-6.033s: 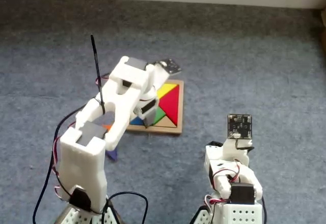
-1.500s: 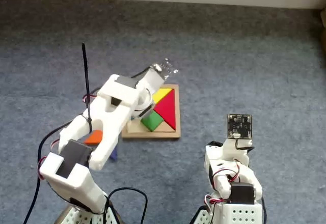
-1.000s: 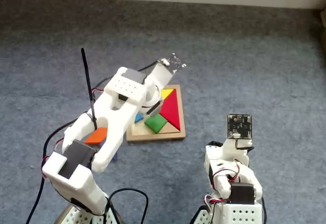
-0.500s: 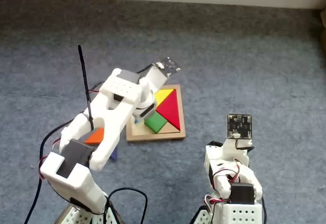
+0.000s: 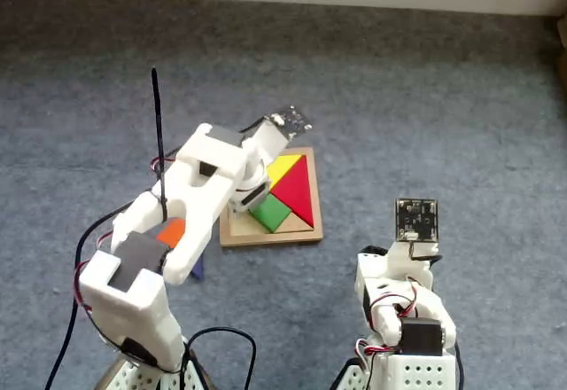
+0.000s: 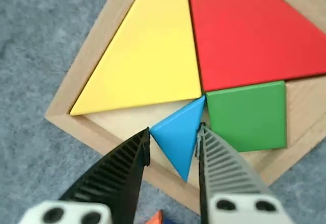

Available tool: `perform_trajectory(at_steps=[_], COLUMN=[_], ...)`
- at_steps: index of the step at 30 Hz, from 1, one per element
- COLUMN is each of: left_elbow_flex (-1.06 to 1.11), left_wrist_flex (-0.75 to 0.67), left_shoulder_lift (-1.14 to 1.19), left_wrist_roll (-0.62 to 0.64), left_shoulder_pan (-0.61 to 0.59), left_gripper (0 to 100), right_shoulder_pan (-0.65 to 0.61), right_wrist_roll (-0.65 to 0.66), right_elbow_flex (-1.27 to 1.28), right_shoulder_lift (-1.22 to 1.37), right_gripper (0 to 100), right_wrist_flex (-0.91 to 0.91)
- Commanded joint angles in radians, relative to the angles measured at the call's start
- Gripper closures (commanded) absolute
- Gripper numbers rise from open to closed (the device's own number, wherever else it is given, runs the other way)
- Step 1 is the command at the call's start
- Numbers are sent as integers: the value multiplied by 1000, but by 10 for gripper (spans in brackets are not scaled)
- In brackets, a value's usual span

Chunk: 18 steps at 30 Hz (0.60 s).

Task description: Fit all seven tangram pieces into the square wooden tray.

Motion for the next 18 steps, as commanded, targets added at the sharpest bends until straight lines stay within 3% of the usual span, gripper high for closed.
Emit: perform_trajectory(at_steps=[1, 7, 18], left_elbow_flex=[-117, -162, -170], left_wrist_flex=[84, 124, 238], left_shoulder_lift=[74, 99, -111], left_wrist_roll=[-6, -6, -11], left_shoulder_pan=[-5, 1, 1], left_gripper=[886, 927, 923], right_shoulder_pan=[15, 15, 15], right_wrist_roll=[-3, -3, -3], right_elbow_flex=[142, 142, 142], right_shoulder_lift=[-10, -10, -10], right_gripper=[981, 981, 981], right_wrist_flex=[-16, -16, -15])
